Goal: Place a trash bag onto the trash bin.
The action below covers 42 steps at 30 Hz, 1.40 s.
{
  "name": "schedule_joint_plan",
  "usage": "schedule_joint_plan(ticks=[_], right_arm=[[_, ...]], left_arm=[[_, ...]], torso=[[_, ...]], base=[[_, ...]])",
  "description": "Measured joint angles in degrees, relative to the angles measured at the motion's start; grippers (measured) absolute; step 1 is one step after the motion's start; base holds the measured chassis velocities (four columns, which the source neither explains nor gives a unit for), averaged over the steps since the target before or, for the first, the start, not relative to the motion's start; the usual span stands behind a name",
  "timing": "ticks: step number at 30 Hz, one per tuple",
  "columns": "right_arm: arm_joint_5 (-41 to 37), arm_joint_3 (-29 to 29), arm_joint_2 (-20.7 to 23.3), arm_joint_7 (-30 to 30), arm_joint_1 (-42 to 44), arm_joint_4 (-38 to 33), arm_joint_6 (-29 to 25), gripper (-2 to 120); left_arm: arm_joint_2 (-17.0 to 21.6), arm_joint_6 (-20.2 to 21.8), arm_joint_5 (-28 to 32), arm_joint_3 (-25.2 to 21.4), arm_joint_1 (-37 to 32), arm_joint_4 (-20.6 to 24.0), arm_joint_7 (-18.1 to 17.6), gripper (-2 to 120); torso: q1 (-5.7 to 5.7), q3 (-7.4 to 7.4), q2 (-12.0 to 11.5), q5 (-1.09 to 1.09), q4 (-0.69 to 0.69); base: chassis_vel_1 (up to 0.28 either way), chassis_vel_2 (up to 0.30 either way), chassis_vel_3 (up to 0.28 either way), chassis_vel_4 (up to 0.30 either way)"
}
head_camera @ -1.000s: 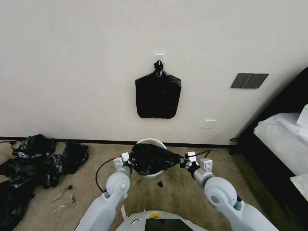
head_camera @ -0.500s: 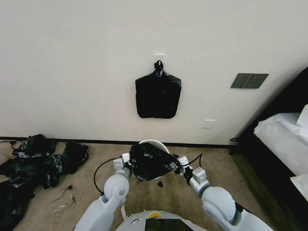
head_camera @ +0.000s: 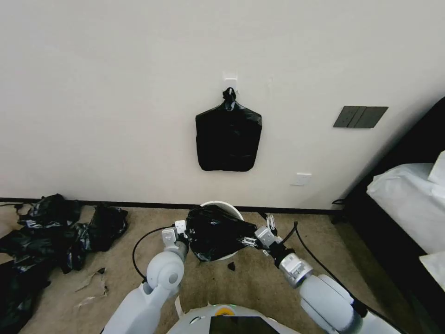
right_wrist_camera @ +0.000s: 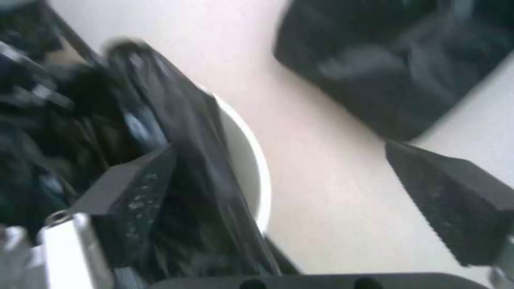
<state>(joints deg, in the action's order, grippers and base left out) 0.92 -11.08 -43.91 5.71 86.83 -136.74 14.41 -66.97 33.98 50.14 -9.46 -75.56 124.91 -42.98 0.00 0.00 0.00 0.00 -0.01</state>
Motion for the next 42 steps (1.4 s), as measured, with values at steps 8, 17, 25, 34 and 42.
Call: schedule_joint_plan(ticks=[8,17,25,34,42], right_arm=[[0.33,8.56,2.49,-4.99,-10.96,2.2,1.04,99],[6.77,15.49,2.65,-6.35,-15.98,6.31,1.45,89],[24.6,15.31,4.78,-8.17,-15.55,6.74,-1.28,84],[41.5,14.2,7.49,-13.09,-15.64,6.09,-6.04,91],[47.92,14.45,6.82,-14.0,-17.21,7.91,-7.92,93]], left_arm=[[0.81,1.19,-2.22,1.47,-0.84,2.21,0.15,0],[1.55,1.76,-3.07,1.5,-2.19,3.49,0.45,0],[1.13,2.03,-2.93,1.59,-2.08,3.7,0.45,0],[0.76,2.27,-2.27,1.97,-1.68,3.68,0.34,0],[0.8,2.34,-1.76,2.0,-1.95,4.15,0.22,0]], torso=[[0.01,0.0,0.0,0.0,0.02],[0.01,0.01,0.0,0.0,0.01],[0.01,0.0,0.0,0.0,0.01],[0.0,0.0,0.0,0.0,0.01],[0.0,0.01,0.0,0.0,0.01]], base=[[0.0,0.0,0.0,0.0],[0.0,0.0,0.0,0.0],[0.0,0.0,0.0,0.0],[0.0,0.0,0.0,0.0],[0.0,0.0,0.0,0.0]])
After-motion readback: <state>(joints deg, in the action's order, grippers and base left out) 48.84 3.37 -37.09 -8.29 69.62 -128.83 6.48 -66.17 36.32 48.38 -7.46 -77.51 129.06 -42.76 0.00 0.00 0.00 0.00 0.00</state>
